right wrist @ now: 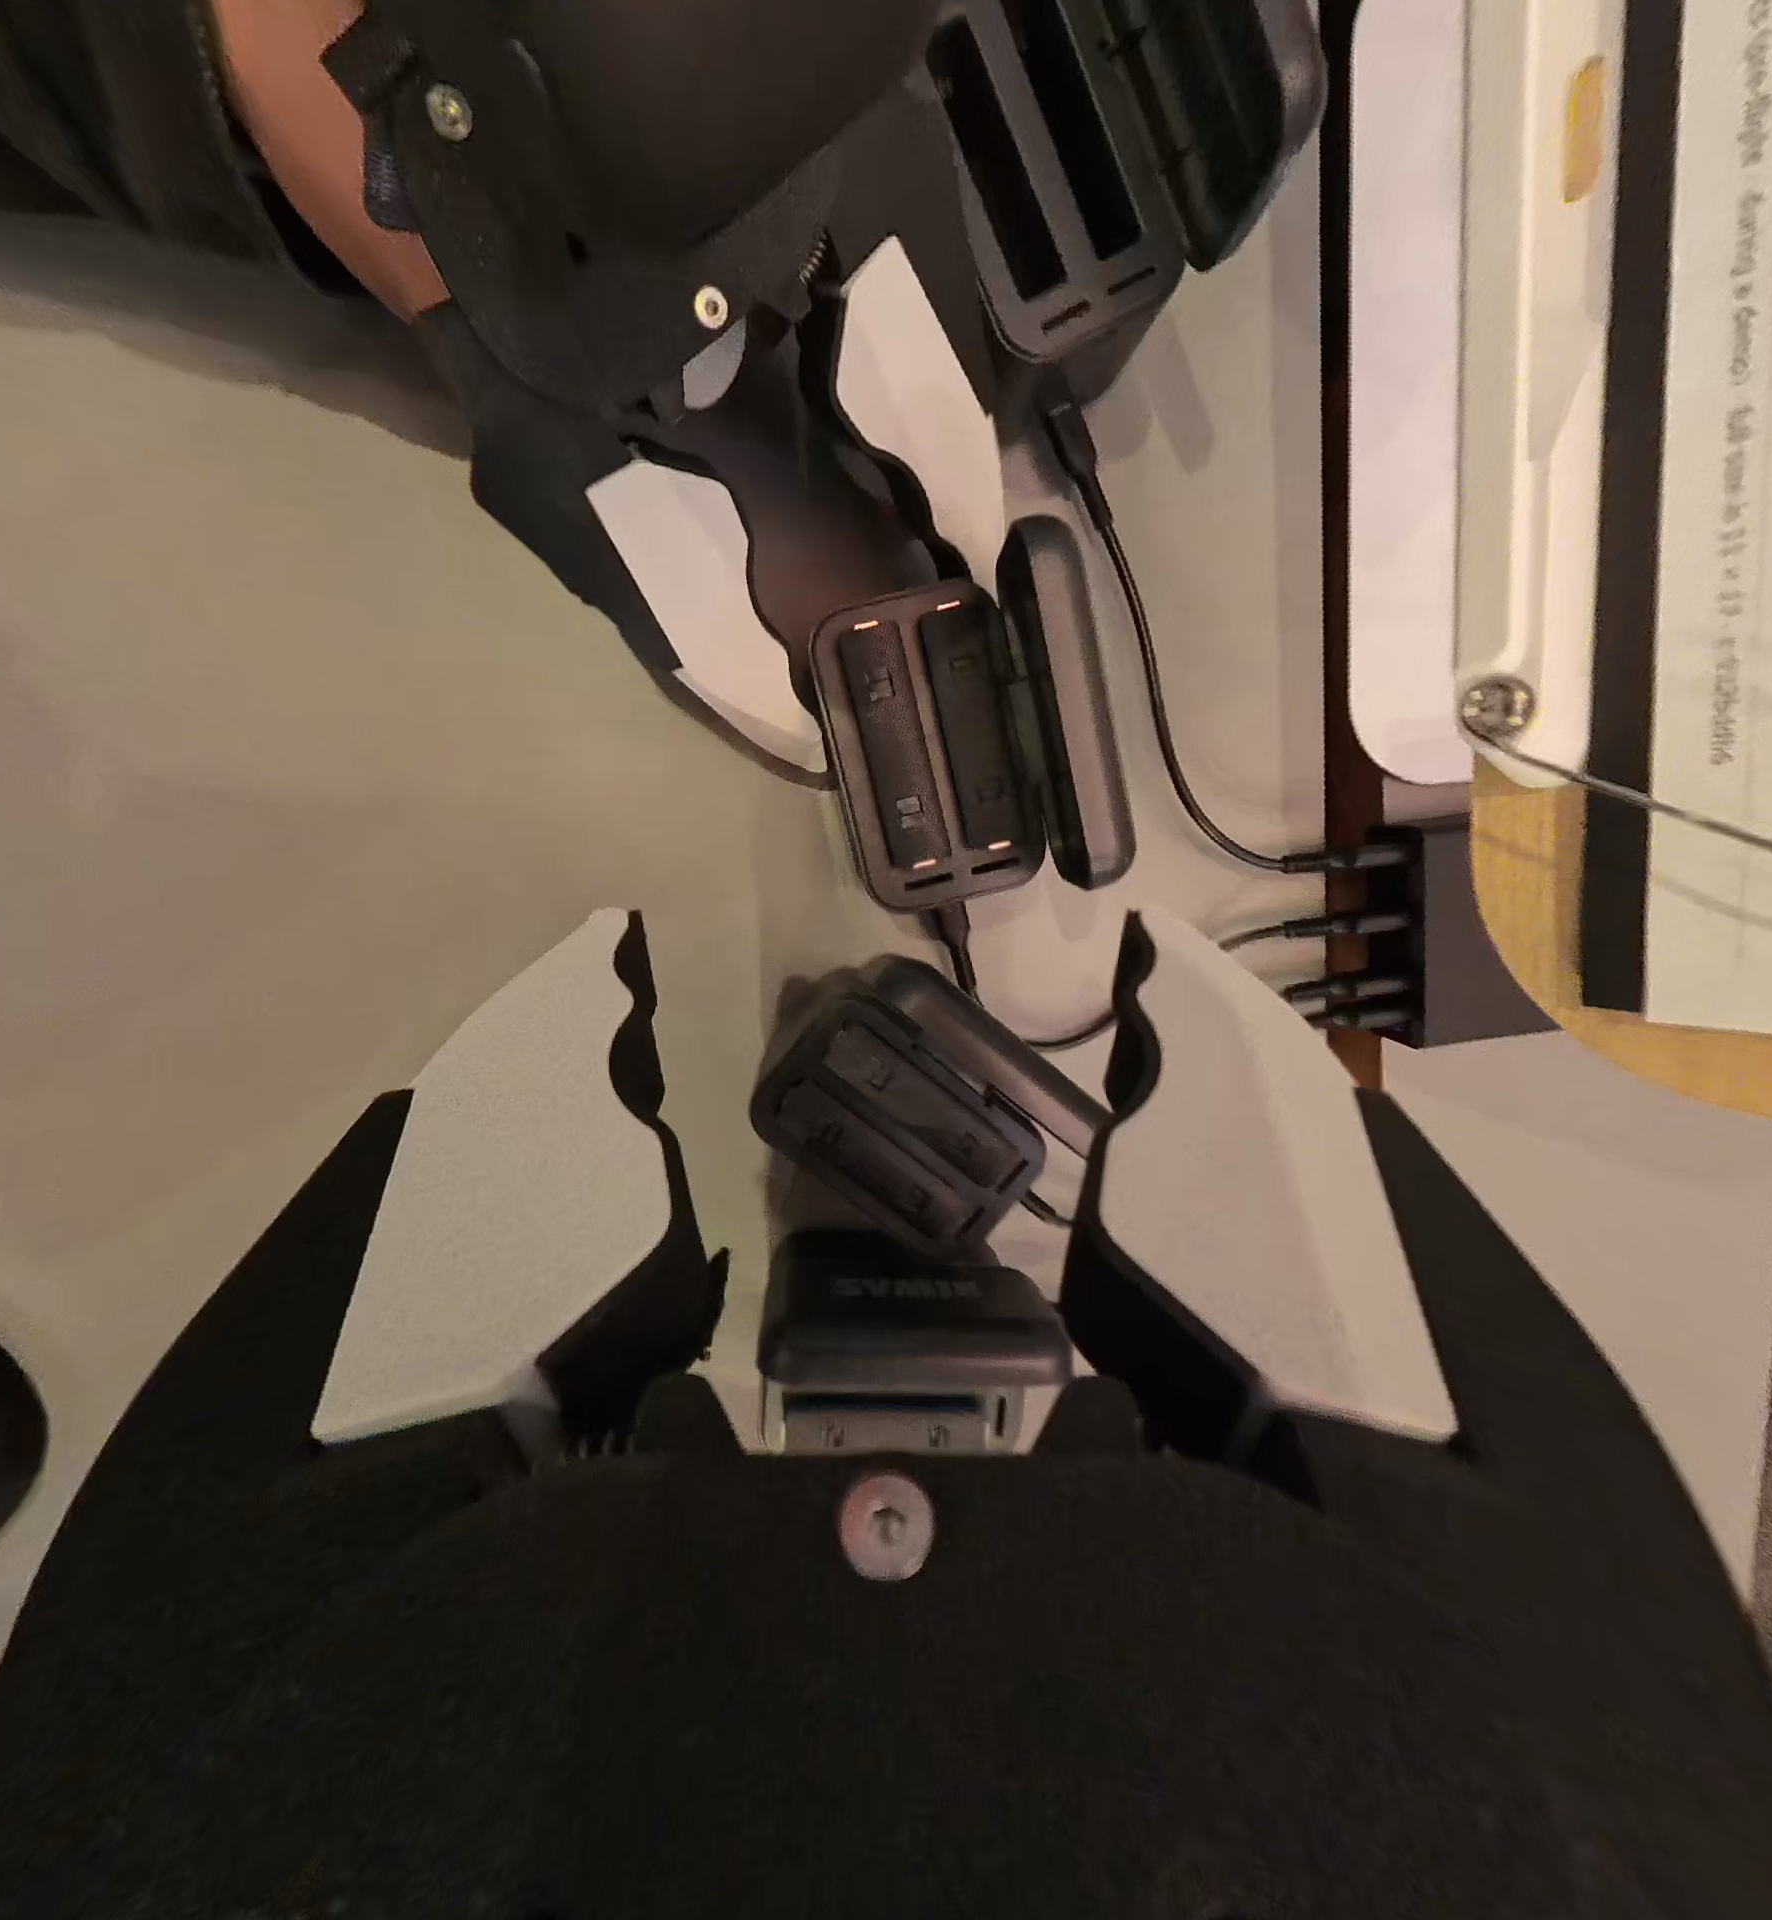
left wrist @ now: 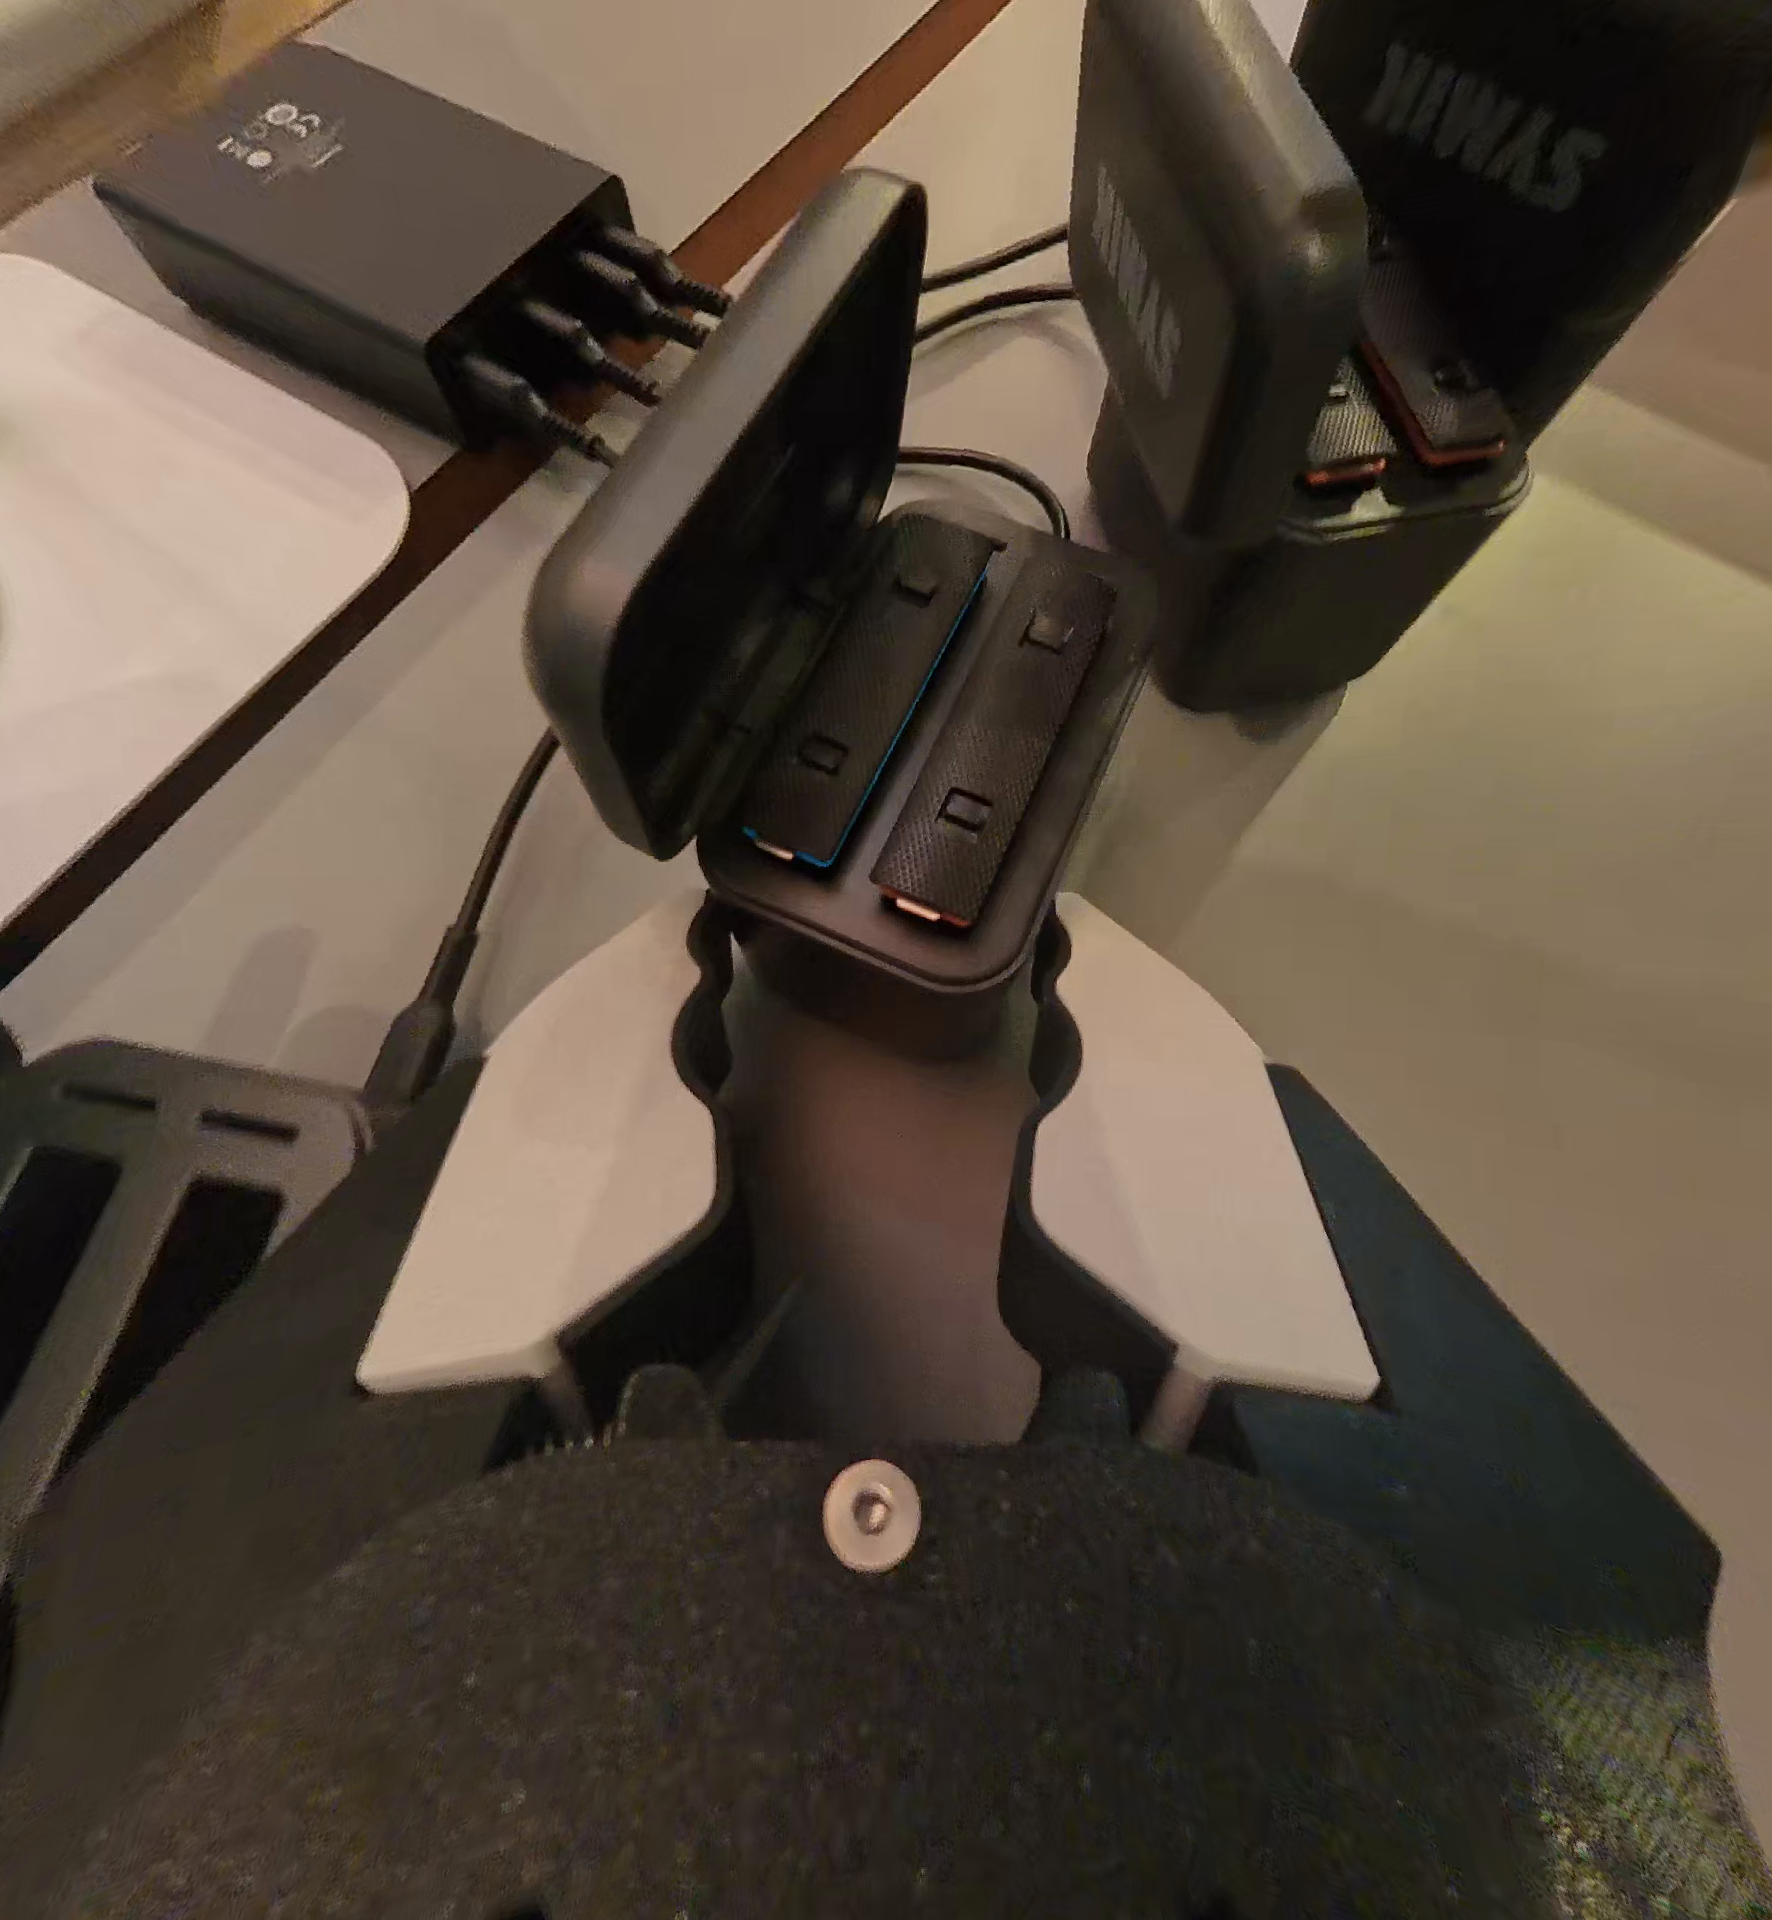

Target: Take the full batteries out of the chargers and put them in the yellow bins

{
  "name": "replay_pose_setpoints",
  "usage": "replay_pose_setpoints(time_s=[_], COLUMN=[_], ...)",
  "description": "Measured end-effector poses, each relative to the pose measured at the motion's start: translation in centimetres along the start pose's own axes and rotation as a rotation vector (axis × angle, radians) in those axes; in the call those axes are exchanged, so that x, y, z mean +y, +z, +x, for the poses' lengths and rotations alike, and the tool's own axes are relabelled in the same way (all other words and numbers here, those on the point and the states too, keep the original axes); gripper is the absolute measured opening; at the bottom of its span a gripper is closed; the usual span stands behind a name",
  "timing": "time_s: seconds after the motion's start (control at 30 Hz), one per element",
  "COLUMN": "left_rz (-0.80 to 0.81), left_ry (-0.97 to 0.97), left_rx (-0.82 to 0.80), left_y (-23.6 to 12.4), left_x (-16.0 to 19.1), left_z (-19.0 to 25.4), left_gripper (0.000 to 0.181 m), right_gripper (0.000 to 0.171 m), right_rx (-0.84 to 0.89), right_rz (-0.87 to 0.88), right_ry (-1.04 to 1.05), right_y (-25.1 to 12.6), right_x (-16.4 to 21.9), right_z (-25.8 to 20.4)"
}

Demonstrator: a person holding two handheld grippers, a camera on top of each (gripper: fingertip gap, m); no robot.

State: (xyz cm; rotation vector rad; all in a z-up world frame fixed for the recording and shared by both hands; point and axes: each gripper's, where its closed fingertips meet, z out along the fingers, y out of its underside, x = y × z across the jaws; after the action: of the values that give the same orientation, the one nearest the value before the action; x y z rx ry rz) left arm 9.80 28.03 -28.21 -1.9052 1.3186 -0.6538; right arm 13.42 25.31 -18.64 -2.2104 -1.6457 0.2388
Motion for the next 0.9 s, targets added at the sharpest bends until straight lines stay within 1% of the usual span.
replay_pose_setpoints(time_s=[0.13, 0.3, 0.37, 0.43, 0.53, 0.57, 0.63, 0.67, 0.77, 0.83, 0.9], left_rz=[-0.026, -0.013, -0.009, -0.007, 0.008, 0.009, 0.006, 0.006, 0.021, 0.017, 0.008], left_ry=[0.001, -0.014, -0.014, -0.009, -0.001, 0.002, 0.012, 0.019, 0.034, 0.030, 0.022], left_rx=[0.005, 0.011, 0.014, 0.012, 0.014, 0.011, -0.006, -0.006, -0.016, -0.018, -0.022], left_y=[-1.6, -3.1, -3.2, -3.2, -3.2, -3.2, -2.9, -2.9, -2.7, -2.7, -2.8], left_x=[1.2, 2.4, 2.5, 2.4, 2.4, 2.4, 2.3, 2.3, 1.9, 1.9, 1.9], left_z=[0.0, 0.2, 0.2, 0.2, 0.2, 0.1, 0.0, 0.1, 0.2, 0.2, 0.3], left_gripper=[0.056, 0.054, 0.054, 0.054, 0.054, 0.055, 0.063, 0.064, 0.058, 0.058, 0.057], right_gripper=[0.075, 0.049, 0.033, 0.023, 0.023, 0.026, 0.027, 0.027, 0.029, 0.030, 0.036], right_rx=[-0.004, 0.012, 0.023, 0.034, 0.073, 0.065, 0.054, 0.056, 0.084, 0.093, 0.073], right_rz=[0.043, 0.029, 0.014, 0.000, -0.042, -0.051, -0.033, -0.018, 0.014, 0.025, 0.012], right_ry=[-0.013, -0.081, -0.113, -0.108, -0.034, 0.017, 0.121, 0.164, 0.286, 0.381, 0.495], right_y=[1.0, 3.5, 4.6, 5.6, 6.7, 6.9, 7.2, 7.2, 6.9, 6.7, 6.8], right_x=[-1.9, -3.2, -3.5, -3.9, -4.2, -4.3, -4.5, -4.6, -4.5, -4.3, -3.9], right_z=[-1.8, -3.5, -3.4, -2.9, -1.7, -1.5, -1.3, -1.2, -0.3, 0.3, 0.5])
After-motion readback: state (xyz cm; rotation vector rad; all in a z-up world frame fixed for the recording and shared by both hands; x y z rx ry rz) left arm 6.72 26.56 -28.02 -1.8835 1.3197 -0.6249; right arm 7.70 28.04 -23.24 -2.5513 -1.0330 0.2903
